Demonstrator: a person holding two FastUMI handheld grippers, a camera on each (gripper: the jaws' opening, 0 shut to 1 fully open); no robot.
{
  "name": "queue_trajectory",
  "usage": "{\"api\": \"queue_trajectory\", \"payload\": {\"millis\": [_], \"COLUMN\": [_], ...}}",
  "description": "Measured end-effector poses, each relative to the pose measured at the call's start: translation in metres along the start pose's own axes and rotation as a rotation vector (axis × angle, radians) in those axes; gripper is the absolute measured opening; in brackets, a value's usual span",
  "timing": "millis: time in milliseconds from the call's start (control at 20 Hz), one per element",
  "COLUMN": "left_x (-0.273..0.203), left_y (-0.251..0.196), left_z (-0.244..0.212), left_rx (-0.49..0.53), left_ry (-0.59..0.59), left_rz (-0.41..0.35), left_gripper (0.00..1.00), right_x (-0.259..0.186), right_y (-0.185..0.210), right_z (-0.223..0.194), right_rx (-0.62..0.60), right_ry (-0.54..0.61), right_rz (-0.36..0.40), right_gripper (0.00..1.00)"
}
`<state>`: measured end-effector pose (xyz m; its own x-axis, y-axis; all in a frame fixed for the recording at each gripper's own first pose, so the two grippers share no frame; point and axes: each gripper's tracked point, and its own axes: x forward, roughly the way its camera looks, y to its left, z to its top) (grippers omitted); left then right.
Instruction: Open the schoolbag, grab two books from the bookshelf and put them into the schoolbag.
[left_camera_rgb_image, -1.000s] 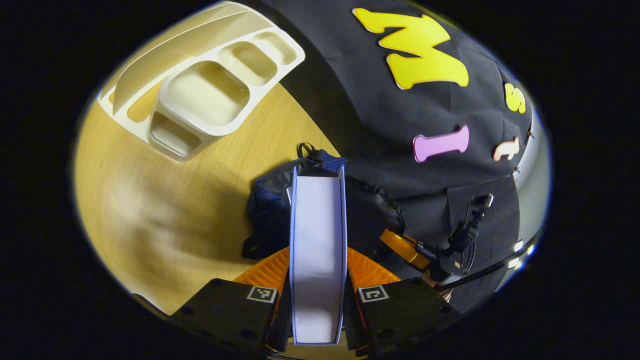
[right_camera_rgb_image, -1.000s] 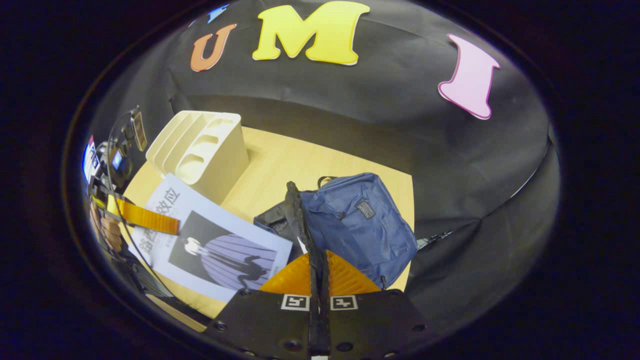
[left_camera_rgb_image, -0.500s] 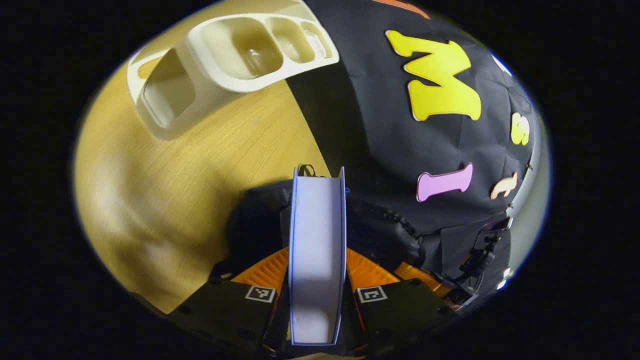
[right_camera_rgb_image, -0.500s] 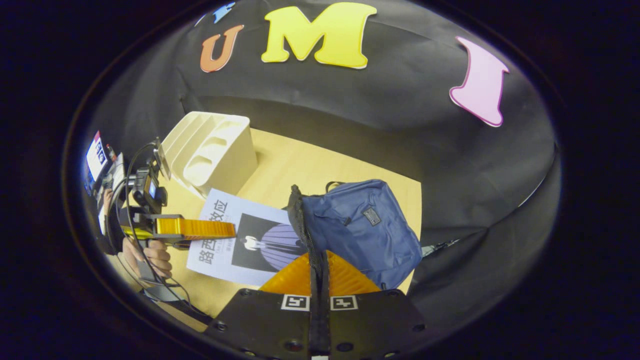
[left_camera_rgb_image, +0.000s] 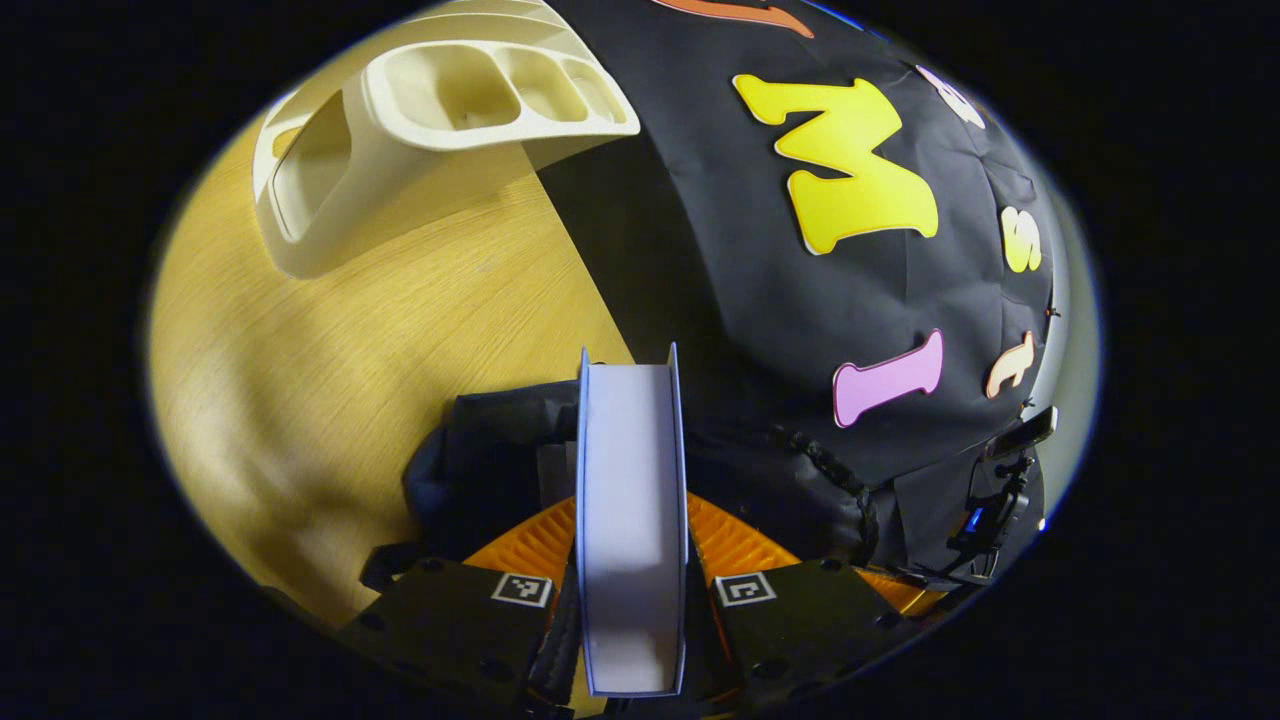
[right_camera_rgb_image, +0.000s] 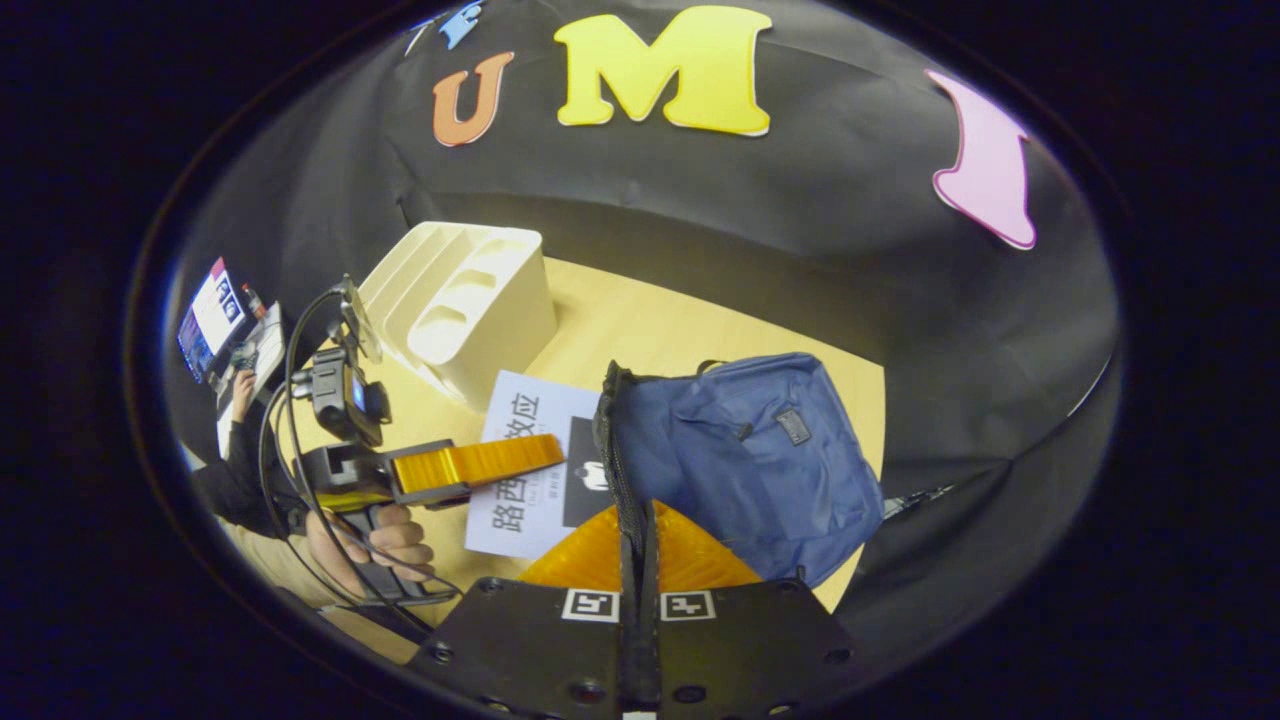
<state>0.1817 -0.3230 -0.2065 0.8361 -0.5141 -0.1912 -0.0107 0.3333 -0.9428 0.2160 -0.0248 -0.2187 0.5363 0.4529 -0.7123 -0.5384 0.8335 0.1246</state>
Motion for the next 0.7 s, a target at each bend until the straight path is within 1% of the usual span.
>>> {"api": "queue_trajectory", "payload": {"millis": [250,300,350,450,600,700], "left_x": [0.022,0.029,0.035,0.049,0.075,0.087], "left_y": [0.001,0.001,0.001,0.002,-0.001,-0.002], "left_z": [-0.015,-0.018,-0.020,-0.025,-0.026,-0.028], "left_rx": [-0.046,-0.060,-0.073,-0.101,-0.172,-0.183], "left_ry": [-0.031,-0.034,-0.033,-0.030,-0.031,-0.031], "left_rz": [-0.027,-0.037,-0.046,-0.068,-0.091,-0.103], "left_gripper": [0.45,0.50,0.45,0.45,0.45,0.45], "right_x": [0.015,0.017,0.019,0.024,0.026,0.026], "right_y": [0.025,0.029,0.033,0.037,0.046,0.046], "right_z": [0.001,0.001,-0.001,-0.002,-0.005,-0.003], "right_rx": [-0.062,-0.083,-0.099,-0.107,-0.133,-0.144], "right_ry": [-0.003,-0.003,-0.001,0.007,0.018,0.016], "right_rz": [0.042,0.046,0.051,0.062,0.090,0.094], "right_gripper": [0.00,0.00,0.00,0.00,0.00,0.00]}}
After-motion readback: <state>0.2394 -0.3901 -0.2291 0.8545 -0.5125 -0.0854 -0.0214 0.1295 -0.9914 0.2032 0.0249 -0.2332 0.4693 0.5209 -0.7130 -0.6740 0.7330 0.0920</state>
